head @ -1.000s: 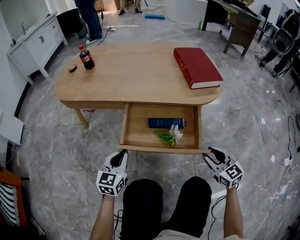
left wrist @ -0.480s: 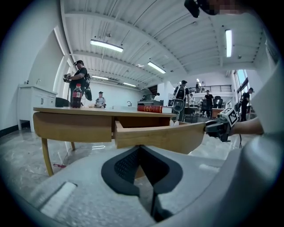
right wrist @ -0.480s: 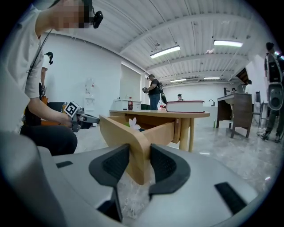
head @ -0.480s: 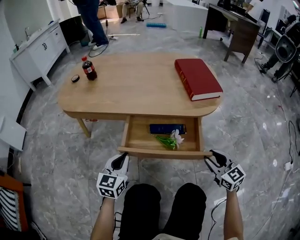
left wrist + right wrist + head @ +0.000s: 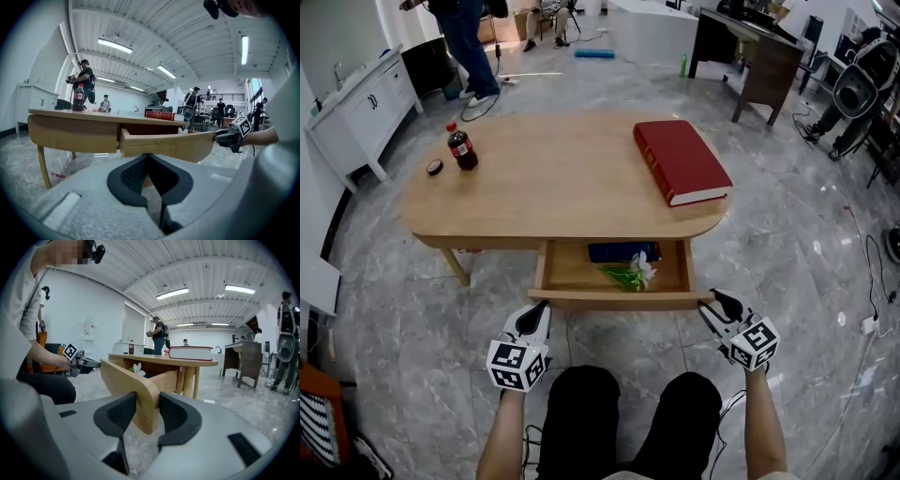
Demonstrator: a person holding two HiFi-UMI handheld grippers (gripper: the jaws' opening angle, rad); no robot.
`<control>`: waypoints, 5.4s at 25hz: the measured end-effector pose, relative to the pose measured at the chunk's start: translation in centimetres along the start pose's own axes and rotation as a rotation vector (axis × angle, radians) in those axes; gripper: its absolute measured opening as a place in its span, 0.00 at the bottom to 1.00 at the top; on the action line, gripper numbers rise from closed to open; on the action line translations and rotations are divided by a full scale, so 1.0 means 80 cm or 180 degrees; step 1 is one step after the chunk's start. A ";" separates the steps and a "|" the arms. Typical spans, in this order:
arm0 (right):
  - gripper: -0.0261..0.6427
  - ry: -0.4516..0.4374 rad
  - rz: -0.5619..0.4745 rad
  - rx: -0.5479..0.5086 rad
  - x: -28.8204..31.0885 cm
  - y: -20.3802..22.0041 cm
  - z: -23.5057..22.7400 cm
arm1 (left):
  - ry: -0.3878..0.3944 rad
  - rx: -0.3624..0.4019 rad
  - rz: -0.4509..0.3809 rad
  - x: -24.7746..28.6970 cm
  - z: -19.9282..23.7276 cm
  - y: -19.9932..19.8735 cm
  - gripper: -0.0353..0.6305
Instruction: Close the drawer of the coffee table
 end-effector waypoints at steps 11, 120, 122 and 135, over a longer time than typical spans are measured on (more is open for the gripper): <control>0.30 0.0494 0.0141 -0.0016 0.022 -0.006 -0.016 | -0.0038 -0.0012 -0.0062 0.030 0.011 -0.010 0.07; 0.17 0.0376 0.0479 0.1288 -0.202 -0.522 0.115 | -0.0238 -0.0250 0.0707 -0.279 -0.276 -0.461 0.07; 0.17 0.0387 0.0399 0.1229 -0.224 -0.551 0.126 | -0.0212 -0.0247 0.0709 -0.303 -0.293 -0.471 0.07; 0.17 0.0458 0.0261 0.1220 -0.355 -0.604 0.200 | -0.0196 -0.0209 0.0604 -0.417 -0.359 -0.485 0.07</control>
Point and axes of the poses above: the fingertips, and each gripper's own axes: x forward along the fingers, z to its left, y out of its underside, the point moved 5 cm from there along -x, backward along the fingers, and after that the axes turned 7 degrees about -x, right-handed, at the moved point
